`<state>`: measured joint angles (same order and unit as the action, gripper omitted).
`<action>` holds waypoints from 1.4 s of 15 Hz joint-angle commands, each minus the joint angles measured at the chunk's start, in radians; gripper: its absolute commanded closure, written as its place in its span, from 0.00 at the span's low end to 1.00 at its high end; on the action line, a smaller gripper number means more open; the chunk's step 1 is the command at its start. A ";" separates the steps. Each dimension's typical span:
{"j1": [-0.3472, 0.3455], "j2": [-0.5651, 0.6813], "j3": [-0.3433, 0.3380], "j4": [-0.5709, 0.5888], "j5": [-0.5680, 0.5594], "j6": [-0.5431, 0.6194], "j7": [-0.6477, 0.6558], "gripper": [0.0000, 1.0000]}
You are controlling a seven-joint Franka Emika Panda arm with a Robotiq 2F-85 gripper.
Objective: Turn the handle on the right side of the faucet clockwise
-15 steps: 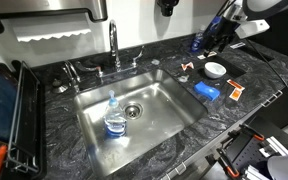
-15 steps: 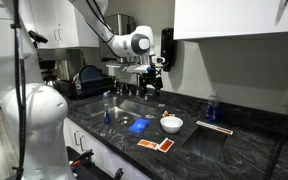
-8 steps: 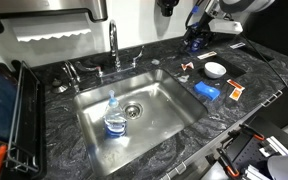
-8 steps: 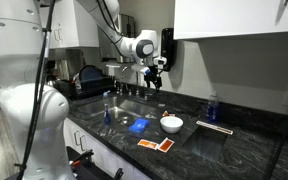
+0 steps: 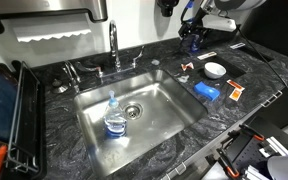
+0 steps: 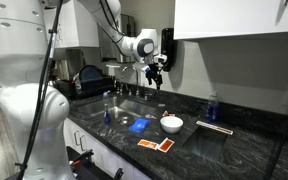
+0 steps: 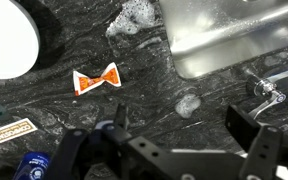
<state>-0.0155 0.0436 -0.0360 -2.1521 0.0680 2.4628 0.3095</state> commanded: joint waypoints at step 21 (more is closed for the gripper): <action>0.145 0.211 -0.020 0.073 -0.244 0.319 1.537 0.00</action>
<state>0.0954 0.1708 -0.0265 -2.1723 -0.1326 2.7648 1.7614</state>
